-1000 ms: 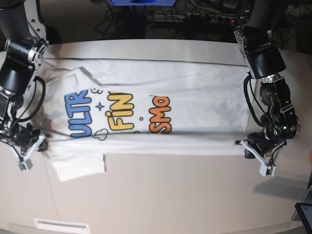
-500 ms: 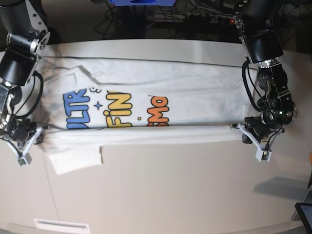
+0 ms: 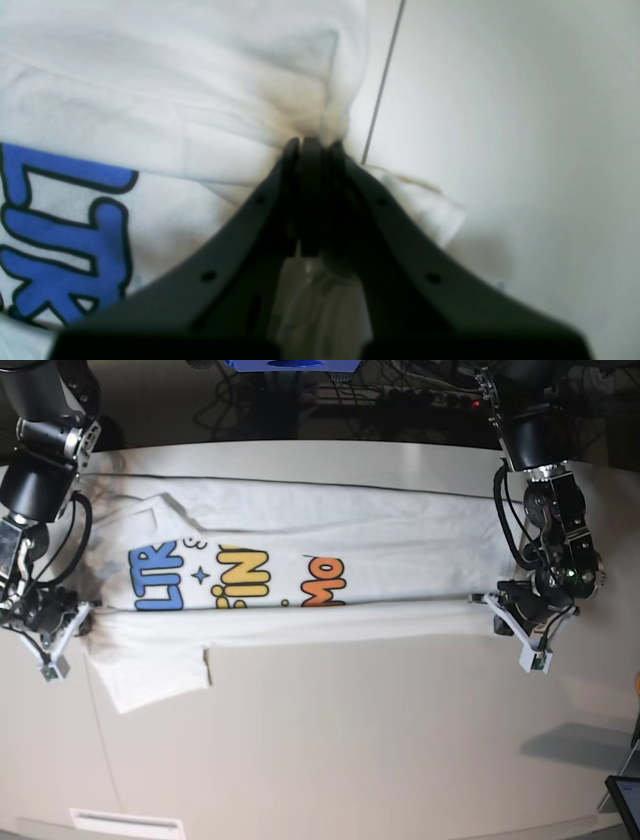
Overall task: Fold the T-shirt properly
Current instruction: 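Pinch the shirt's side edges with both grippers and fold them inward, then slide the right gripper along the shirt side toward the hem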
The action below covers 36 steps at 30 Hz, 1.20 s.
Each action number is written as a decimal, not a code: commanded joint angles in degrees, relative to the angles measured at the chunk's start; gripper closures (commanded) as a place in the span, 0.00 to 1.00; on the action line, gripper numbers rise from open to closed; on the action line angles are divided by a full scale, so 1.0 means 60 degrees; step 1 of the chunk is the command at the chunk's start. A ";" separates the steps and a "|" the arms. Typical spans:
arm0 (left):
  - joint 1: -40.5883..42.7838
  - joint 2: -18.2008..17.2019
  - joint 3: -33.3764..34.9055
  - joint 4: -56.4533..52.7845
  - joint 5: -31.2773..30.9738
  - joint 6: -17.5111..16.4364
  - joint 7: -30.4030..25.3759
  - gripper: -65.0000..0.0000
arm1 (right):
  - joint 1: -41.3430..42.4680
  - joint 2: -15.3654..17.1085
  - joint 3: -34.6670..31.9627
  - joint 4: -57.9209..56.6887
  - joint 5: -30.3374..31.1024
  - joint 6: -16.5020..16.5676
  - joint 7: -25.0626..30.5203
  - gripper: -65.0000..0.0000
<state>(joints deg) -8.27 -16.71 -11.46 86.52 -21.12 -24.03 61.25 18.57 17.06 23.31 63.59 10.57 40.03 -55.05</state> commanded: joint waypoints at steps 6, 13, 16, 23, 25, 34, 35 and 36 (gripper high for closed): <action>0.0023 -0.0153 0.0043 0.0239 -0.0032 0.0042 -0.0165 1.00 | 0.0078 0.0065 0.0034 0.0178 0.0063 -0.0005 0.0098 1.00; 0.0375 -0.0138 0.0057 0.0166 -0.0032 0.0042 -0.0180 1.00 | 0.0078 0.0051 0.0034 0.0192 0.0063 -0.0005 0.0098 1.00; 0.0463 -0.0153 0.0057 0.0166 -0.0032 0.0042 -0.0180 1.00 | 0.0078 0.0051 0.0064 0.0192 0.0063 -0.0005 0.0068 0.96; 0.0492 -0.0153 0.0057 0.0166 -0.0032 0.0042 -0.0180 1.00 | 0.0092 0.0051 0.1544 0.0676 0.0063 -0.0005 -0.0401 0.56; 0.0492 -0.0153 0.0057 0.0166 -0.0032 0.0042 -0.0180 1.00 | 0.0063 0.0065 0.1587 0.1203 0.0034 -0.0005 -0.0489 0.54; 0.0507 -0.0123 0.0072 0.0151 -0.0032 0.0042 -0.0180 1.00 | 0.0664 0.0095 0.1192 0.2200 0.0004 -0.0005 -0.1031 0.54; 0.0580 -0.0123 0.0072 0.0151 -0.0032 0.0042 -0.0180 1.00 | 0.0708 0.0095 0.0972 0.2229 0.0004 -0.0005 -0.1001 0.54; 0.0639 -0.0123 0.0072 0.0151 -0.0032 0.0042 -0.0209 1.00 | 0.0722 0.0095 0.0811 0.2258 0.0004 -0.0005 -0.0987 0.54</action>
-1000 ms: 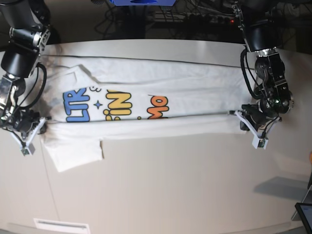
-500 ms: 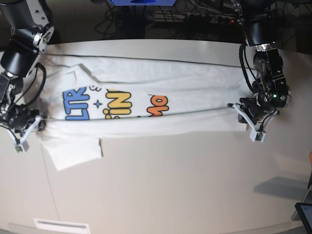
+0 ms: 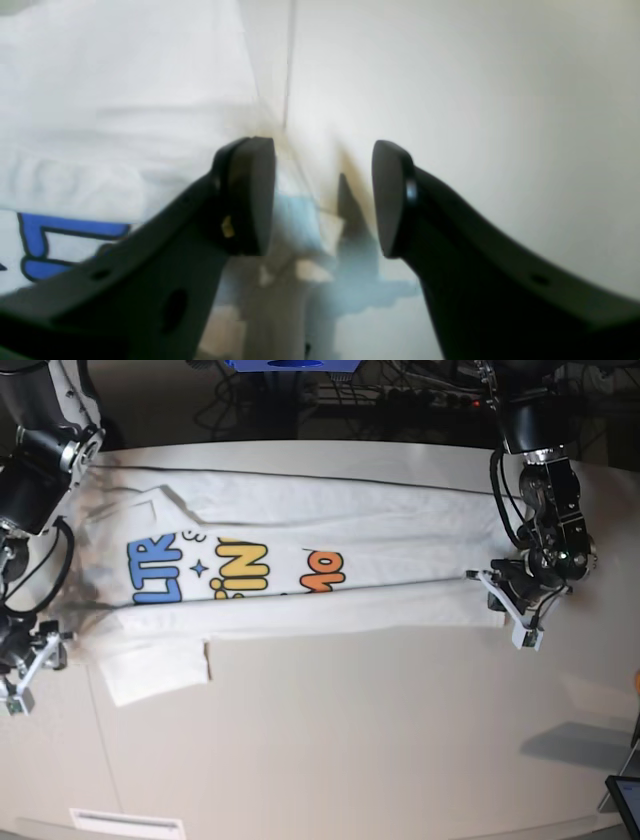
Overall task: Fold the T-shirt properly
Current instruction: 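Slide the right gripper along the shirt side toward the hem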
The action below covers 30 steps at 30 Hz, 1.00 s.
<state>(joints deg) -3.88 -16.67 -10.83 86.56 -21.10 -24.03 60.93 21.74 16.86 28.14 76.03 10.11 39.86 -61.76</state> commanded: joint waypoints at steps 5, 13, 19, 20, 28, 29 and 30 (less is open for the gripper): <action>-0.0020 -0.0131 -0.0034 0.0144 -0.0036 0.0042 -0.0184 1.00 | 0.0326 0.0098 -0.0170 0.0186 0.0139 -0.0701 0.0542 0.53; -0.0064 -0.0131 -0.0048 0.0144 -0.0036 0.0042 -0.0184 1.00 | 0.1176 0.0025 -0.2236 -0.0694 0.0139 -0.0701 0.1362 0.53; -0.0079 -0.0116 -0.0048 0.0144 -0.0036 0.0071 -0.0184 1.00 | 0.2319 0.0039 -0.2544 -0.3419 0.0139 -0.0701 0.2227 0.51; -0.0079 -0.0116 -0.0048 0.0144 -0.0036 0.0071 -0.0184 1.00 | 0.2436 0.0054 -0.2544 -0.3741 0.0139 -0.0701 0.2373 0.48; -0.0093 -0.0131 -0.0048 0.0144 -0.0036 0.0071 -0.0184 1.00 | 0.3315 0.0098 -0.2573 -0.5719 0.0081 -0.0687 0.3428 0.38; -0.0093 -0.0131 -0.0048 0.0144 -0.0036 0.0071 -0.0184 1.00 | 0.3447 0.0098 -0.2573 -0.6056 0.0081 -0.0687 0.3575 0.37; -0.0093 -0.0131 -0.0048 0.0144 -0.0036 0.0071 -0.0184 1.00 | 0.3549 0.0113 -0.2573 -0.6349 0.0081 -0.0687 0.3736 0.37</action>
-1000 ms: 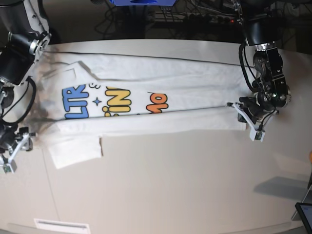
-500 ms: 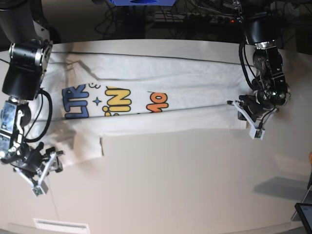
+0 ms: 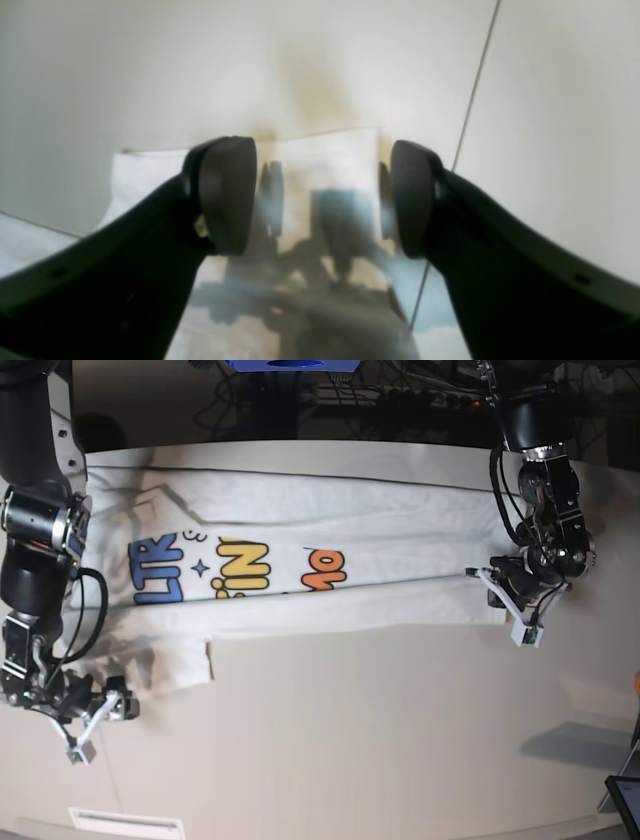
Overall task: Fold the T-shirt properly
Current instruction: 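Slide the right gripper along the shirt side toward the hem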
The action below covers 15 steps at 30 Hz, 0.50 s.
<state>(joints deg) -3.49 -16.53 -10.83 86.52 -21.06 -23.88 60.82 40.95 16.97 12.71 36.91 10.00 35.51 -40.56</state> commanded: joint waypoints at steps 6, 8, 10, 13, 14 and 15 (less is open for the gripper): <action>-0.0159 -0.0153 -0.0048 0.0151 -0.0043 0.0046 -0.0165 1.00 | 0.0699 0.0344 -0.0001 -0.1162 0.0099 0.0038 0.1082 0.37; -0.0159 -0.0153 -0.0048 0.0151 -0.0043 0.0046 -0.0165 1.00 | 0.0714 0.0344 -0.0001 -0.1426 0.0099 0.0024 0.1287 0.37; -0.0159 -0.0153 -0.0048 0.0151 -0.0043 0.0046 -0.0165 1.00 | 0.0728 0.0344 -0.0001 -0.1601 0.0099 -0.0020 0.1492 0.37; -0.0159 -0.0153 -0.0048 0.0151 -0.0043 0.0046 -0.0165 1.00 | 0.0728 0.0358 -0.0016 -0.1880 0.0084 -0.0035 0.1726 0.37; -0.0159 -0.0153 -0.0048 0.0151 -0.0043 0.0046 -0.0165 1.00 | 0.0728 0.0358 -0.0016 -0.1982 0.0084 -0.0035 0.1800 0.37; -0.0159 -0.0153 -0.0048 0.0151 -0.0043 0.0046 -0.0165 1.00 | 0.0728 0.0358 -0.0016 -0.2056 0.0084 -0.0035 0.1858 0.37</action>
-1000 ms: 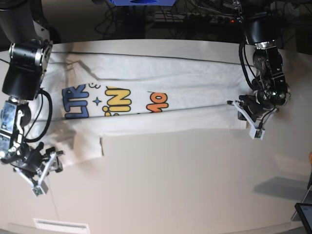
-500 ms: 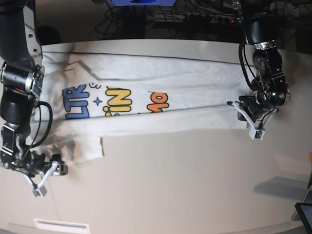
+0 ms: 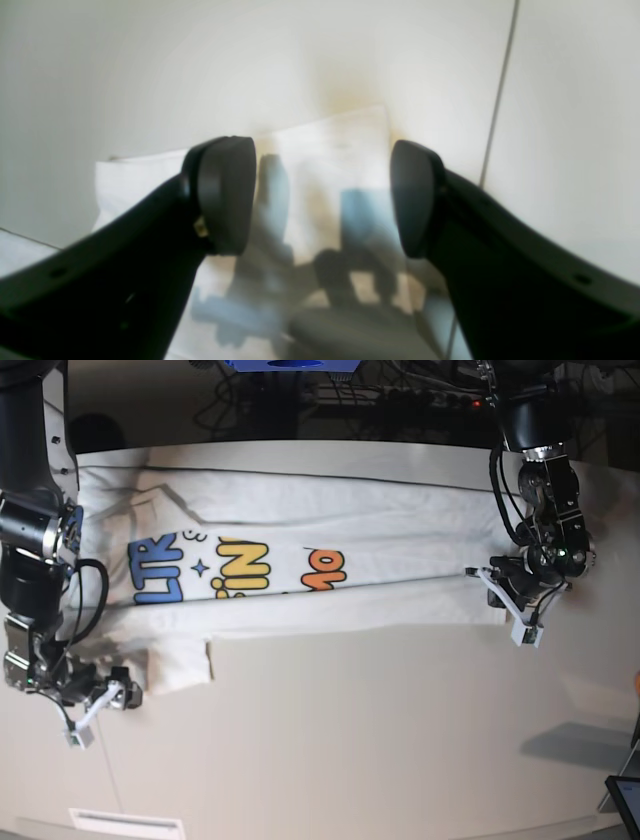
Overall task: Fold the T-shirt properly
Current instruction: 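Slide the right gripper along the shirt side toward the hem, then pinch the hem side with the right gripper and fold it inward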
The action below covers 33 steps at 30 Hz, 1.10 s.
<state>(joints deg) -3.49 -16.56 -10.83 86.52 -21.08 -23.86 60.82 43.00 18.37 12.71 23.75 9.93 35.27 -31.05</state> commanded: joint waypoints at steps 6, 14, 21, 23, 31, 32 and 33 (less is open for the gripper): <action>-0.0159 -0.0164 -0.0048 0.0151 -0.0040 0.0042 -0.0165 1.00 | 0.0386 0.0125 -0.0016 -0.0024 0.0081 -0.0010 0.0332 0.37; -0.0159 -0.0164 -0.0048 0.0151 -0.0040 0.0042 -0.0165 1.00 | 0.0386 0.0052 -0.0001 -0.0024 -0.0681 -0.0640 0.0874 0.38; -0.0159 -0.0164 -0.0048 0.0151 -0.0040 0.0042 -0.0165 1.00 | 0.0679 -0.0051 -0.0001 -0.0024 -0.1487 -0.0933 0.1182 0.38; -0.0174 -0.0164 -0.0063 0.0151 -0.0040 0.0042 -0.0165 1.00 | 0.0723 -0.0051 -0.0001 -0.0024 -0.1487 -0.0933 0.1182 0.37; -0.0174 -0.0164 -0.0063 0.0151 -0.0040 0.0042 -0.0165 1.00 | 0.0957 -0.0080 0.0014 -0.1313 -0.1487 -0.0962 0.1871 0.37; -0.0174 -0.0178 -0.0063 0.0151 -0.0040 0.0042 -0.0165 1.00 | 0.0957 -0.0080 0.0014 -0.1460 -0.1487 -0.0962 0.1973 0.37; -0.0174 -0.0178 -0.0063 0.0151 -0.0040 0.0042 -0.0165 1.00 | 0.0957 -0.0080 0.0014 -0.1548 -0.1487 -0.0962 0.2017 0.37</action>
<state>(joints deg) -3.51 -16.69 -10.83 86.52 -21.08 -23.88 60.82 46.54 17.28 12.73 13.87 0.67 29.30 -19.46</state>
